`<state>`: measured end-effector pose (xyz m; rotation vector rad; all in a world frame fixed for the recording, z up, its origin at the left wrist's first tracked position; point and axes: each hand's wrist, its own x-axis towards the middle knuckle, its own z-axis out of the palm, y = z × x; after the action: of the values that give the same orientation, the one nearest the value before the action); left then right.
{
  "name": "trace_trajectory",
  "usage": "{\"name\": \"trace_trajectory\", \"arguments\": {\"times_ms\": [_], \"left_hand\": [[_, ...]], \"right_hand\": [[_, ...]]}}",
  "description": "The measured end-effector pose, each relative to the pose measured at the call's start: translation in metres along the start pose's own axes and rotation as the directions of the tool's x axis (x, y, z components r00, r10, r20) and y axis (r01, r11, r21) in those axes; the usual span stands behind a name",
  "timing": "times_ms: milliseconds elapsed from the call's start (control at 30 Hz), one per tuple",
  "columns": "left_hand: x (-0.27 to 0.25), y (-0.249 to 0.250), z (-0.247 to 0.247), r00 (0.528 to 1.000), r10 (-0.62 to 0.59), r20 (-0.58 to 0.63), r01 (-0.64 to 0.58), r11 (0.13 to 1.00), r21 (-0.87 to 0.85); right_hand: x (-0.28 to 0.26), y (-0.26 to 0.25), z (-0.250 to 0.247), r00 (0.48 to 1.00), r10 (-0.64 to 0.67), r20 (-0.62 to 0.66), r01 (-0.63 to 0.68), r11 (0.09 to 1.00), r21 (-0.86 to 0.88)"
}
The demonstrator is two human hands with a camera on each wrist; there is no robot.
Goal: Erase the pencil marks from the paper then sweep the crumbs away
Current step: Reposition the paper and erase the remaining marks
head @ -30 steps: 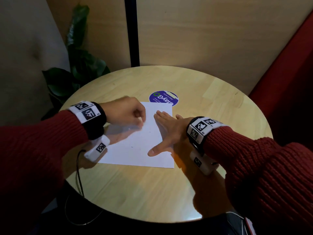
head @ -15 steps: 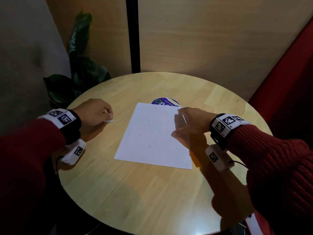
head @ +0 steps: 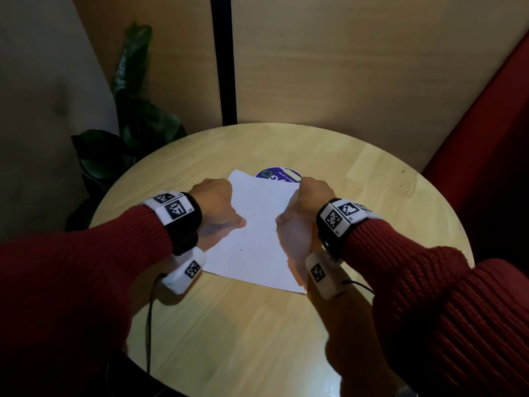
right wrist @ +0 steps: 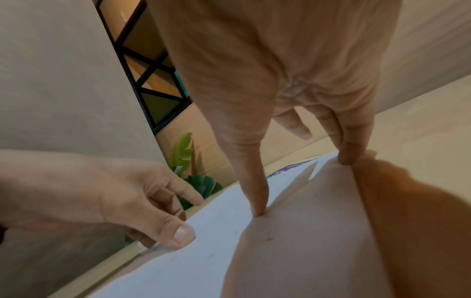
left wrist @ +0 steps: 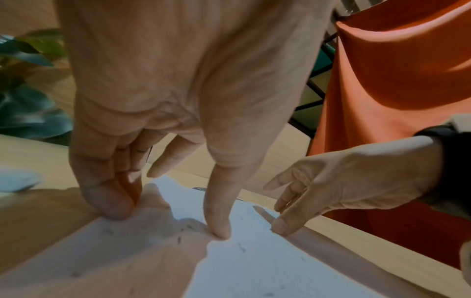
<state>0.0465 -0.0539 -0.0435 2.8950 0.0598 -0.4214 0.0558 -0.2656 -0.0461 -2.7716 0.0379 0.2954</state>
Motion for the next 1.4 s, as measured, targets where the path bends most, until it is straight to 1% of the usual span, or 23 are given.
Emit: {"name": "trace_trajectory", "arguments": {"times_ms": [67,167,200,267,300,367,433,567,633,667,733,800,867,933,1000,1100,1167,1200,1233,1300,1333,1367,1400], "left_hand": [[-0.001,0.001,-0.002,1.000,-0.022,0.004,0.022,0.999,-0.023],[0.000,-0.001,0.000,0.999,-0.047,0.010,0.047,0.995,-0.087],[-0.001,-0.001,0.001,0.999,-0.049,0.008,0.050,0.992,-0.113],[-0.004,-0.003,0.002,0.999,-0.048,0.016,0.050,0.988,-0.143],[-0.004,-0.004,0.003,0.999,-0.045,0.023,0.048,0.988,-0.149],[-0.008,-0.006,0.003,0.999,-0.026,0.032,0.030,0.988,-0.150],[-0.009,-0.011,0.002,0.999,-0.016,0.049,0.024,0.987,-0.160],[-0.013,-0.020,0.000,0.999,-0.024,0.032,0.033,0.947,-0.319],[-0.017,-0.020,-0.001,1.000,-0.010,0.006,0.012,0.905,-0.426],[-0.017,-0.021,0.000,1.000,-0.012,0.013,0.017,0.864,-0.503],[-0.016,-0.023,-0.002,0.999,-0.020,0.036,0.039,0.734,-0.678],[-0.015,-0.024,-0.005,0.999,-0.016,0.032,0.035,0.601,-0.798],[-0.020,-0.021,-0.012,0.999,-0.006,-0.052,-0.042,0.521,-0.852],[-0.028,-0.015,-0.019,0.980,-0.013,-0.198,-0.165,0.499,-0.851],[-0.036,-0.012,-0.025,0.933,-0.021,-0.359,-0.299,0.511,-0.806],[-0.044,-0.014,-0.033,0.808,-0.001,-0.590,-0.469,0.604,-0.644],[-0.049,-0.017,-0.035,0.732,0.018,-0.681,-0.533,0.639,-0.555],[-0.052,-0.018,-0.034,0.717,0.030,-0.696,-0.543,0.650,-0.531],[-0.053,-0.021,-0.031,0.730,0.046,-0.681,-0.536,0.658,-0.529],[-0.054,-0.025,-0.023,0.804,0.083,-0.588,-0.476,0.683,-0.554],[-0.054,-0.028,-0.020,0.826,0.094,-0.556,-0.449,0.706,-0.548],[-0.053,-0.029,-0.018,0.830,0.094,-0.550,-0.436,0.725,-0.533],[-0.053,-0.029,-0.018,0.823,0.089,-0.561,-0.436,0.733,-0.522]], "right_hand": [[0.002,-0.001,0.005,0.999,0.028,-0.032,-0.026,0.998,0.061],[0.003,0.005,0.010,0.998,0.054,-0.033,-0.044,0.967,0.253],[0.002,0.008,0.010,0.998,0.049,-0.026,-0.037,0.936,0.351],[-0.003,0.013,0.007,1.000,0.027,0.004,-0.025,0.840,0.542],[-0.005,0.016,0.005,1.000,0.010,0.019,-0.019,0.799,0.601],[-0.007,0.025,0.003,1.000,-0.008,0.020,-0.007,0.757,0.653],[-0.010,0.034,0.003,1.000,-0.002,-0.019,0.014,0.745,0.667],[-0.013,0.045,-0.002,0.999,0.027,-0.036,0.009,0.673,0.740],[-0.015,0.047,-0.010,0.998,0.035,-0.053,0.019,0.637,0.771],[-0.013,0.047,-0.011,0.997,0.034,-0.063,0.029,0.619,0.785],[-0.015,0.045,-0.017,0.993,0.034,-0.112,0.074,0.563,0.823],[-0.021,0.039,-0.025,0.983,0.014,-0.185,0.151,0.521,0.840],[-0.028,0.033,-0.033,0.962,-0.025,-0.273,0.248,0.509,0.825],[-0.035,0.027,-0.041,0.930,-0.062,-0.361,0.343,0.495,0.798],[-0.042,0.023,-0.047,0.894,-0.098,-0.436,0.428,0.471,0.771],[-0.052,0.019,-0.052,0.828,-0.145,-0.542,0.547,0.429,0.719],[-0.056,0.018,-0.050,0.783,-0.159,-0.601,0.602,0.433,0.670],[-0.057,0.019,-0.048,0.769,-0.163,-0.618,0.614,0.458,0.643],[-0.058,0.019,-0.044,0.766,-0.172,-0.620,0.611,0.494,0.618],[-0.056,0.022,-0.031,0.790,-0.184,-0.585,0.563,0.595,0.573],[-0.055,0.024,-0.025,0.808,-0.179,-0.561,0.527,0.645,0.553],[-0.053,0.025,-0.021,0.821,-0.171,-0.544,0.497,0.682,0.536],[-0.052,0.026,-0.019,0.826,-0.164,-0.539,0.484,0.697,0.529]]}}
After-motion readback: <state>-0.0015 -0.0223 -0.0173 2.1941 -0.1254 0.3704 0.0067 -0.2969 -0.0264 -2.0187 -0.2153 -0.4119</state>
